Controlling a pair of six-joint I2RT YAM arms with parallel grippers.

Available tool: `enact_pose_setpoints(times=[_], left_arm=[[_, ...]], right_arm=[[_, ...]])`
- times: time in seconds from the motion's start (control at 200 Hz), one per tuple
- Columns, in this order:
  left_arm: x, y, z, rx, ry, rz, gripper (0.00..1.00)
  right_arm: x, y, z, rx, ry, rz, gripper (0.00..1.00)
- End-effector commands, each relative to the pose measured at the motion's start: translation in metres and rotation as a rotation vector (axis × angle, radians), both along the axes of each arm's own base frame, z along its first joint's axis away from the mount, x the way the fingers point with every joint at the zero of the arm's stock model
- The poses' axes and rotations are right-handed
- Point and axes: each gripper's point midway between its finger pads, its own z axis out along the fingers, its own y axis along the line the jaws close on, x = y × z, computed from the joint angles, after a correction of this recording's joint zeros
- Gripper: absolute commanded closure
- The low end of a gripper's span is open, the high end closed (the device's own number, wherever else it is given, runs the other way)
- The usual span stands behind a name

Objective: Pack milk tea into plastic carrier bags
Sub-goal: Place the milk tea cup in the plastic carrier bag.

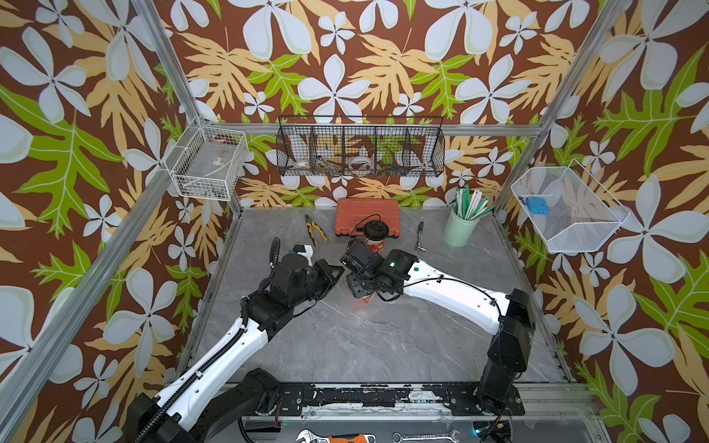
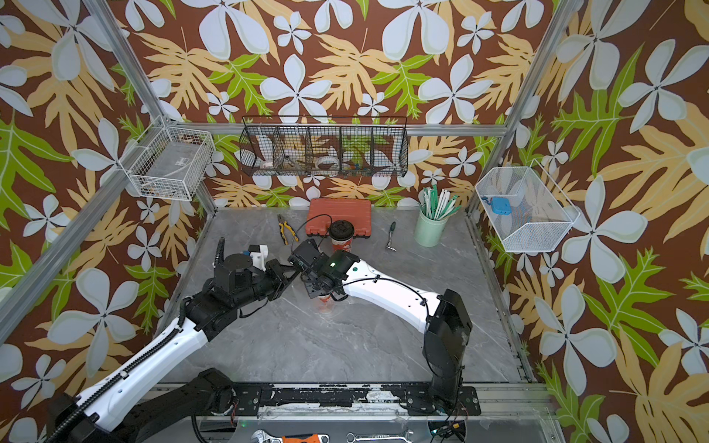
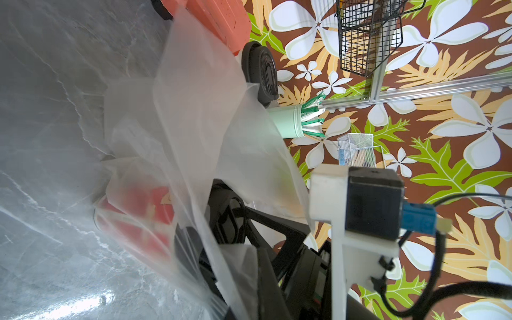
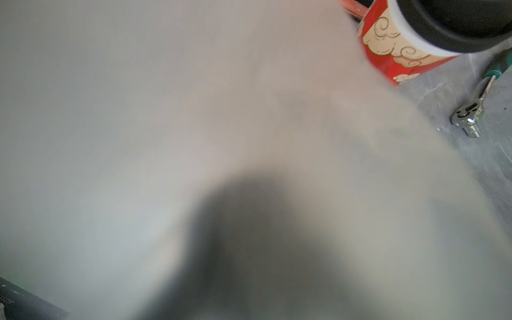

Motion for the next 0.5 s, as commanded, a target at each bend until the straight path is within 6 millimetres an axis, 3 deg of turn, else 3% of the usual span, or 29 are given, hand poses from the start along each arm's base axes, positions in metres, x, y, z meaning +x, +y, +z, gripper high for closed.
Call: enact_pose_setpoints(times=[0.0, 0.18, 0.32, 0.495], left_arm=[[0.004, -0.005, 0.026, -0.032, -0.075, -0.018, 1.0], [0.008, -0.008, 0.042, -0.042, -0.1, -0.025, 1.0], [0.014, -0.007, 0.019, 0.037, -0.062, -0.028, 1.0], [0.016, -0.001, -0.004, 0.056, -0.032, -0.025, 0.99]], right_arm=[[-0.016, -0.023, -0.022, -0.142, 0.1, 0.019, 0.49], [-0.017, -0.028, -0.024, -0.194, 0.116, 0.033, 0.48], [-0.019, -0.022, -0.027, -0.174, 0.131, 0.048, 0.44], [-0.012, -0.009, -0.002, -0.108, 0.096, 0.052, 0.41]])
